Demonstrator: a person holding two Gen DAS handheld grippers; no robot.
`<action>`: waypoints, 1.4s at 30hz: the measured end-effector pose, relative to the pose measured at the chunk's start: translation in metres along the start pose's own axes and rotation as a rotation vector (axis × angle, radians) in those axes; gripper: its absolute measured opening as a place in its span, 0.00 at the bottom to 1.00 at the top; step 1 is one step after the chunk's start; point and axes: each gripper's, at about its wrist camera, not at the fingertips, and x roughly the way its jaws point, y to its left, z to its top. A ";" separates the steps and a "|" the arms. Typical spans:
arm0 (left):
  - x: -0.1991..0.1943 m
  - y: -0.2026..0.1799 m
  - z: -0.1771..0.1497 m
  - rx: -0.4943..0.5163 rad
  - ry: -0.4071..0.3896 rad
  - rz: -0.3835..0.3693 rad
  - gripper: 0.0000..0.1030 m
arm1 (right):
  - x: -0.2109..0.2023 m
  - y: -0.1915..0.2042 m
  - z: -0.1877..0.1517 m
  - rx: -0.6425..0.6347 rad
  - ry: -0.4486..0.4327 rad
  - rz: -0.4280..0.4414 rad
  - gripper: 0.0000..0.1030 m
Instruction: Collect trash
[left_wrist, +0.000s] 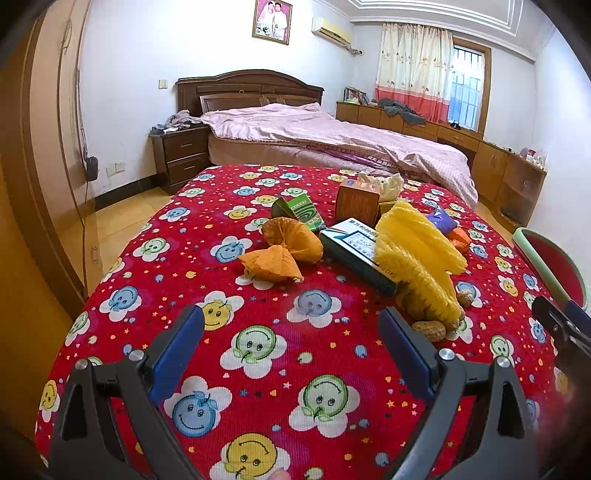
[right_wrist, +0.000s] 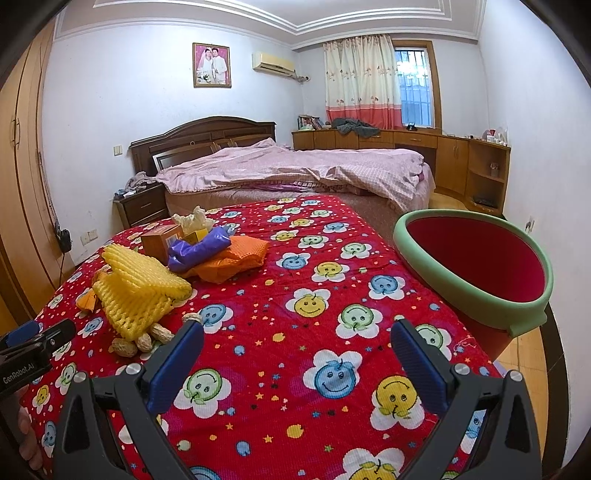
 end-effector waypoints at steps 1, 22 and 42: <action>0.000 -0.001 0.000 0.000 0.000 -0.001 0.92 | -0.001 0.003 -0.001 -0.002 -0.003 -0.002 1.00; 0.000 -0.001 0.000 -0.010 0.002 -0.012 0.92 | -0.002 0.003 -0.001 -0.006 -0.003 -0.005 1.00; -0.002 0.003 0.001 -0.015 0.002 -0.010 0.92 | -0.002 0.004 -0.003 -0.005 0.008 -0.005 1.00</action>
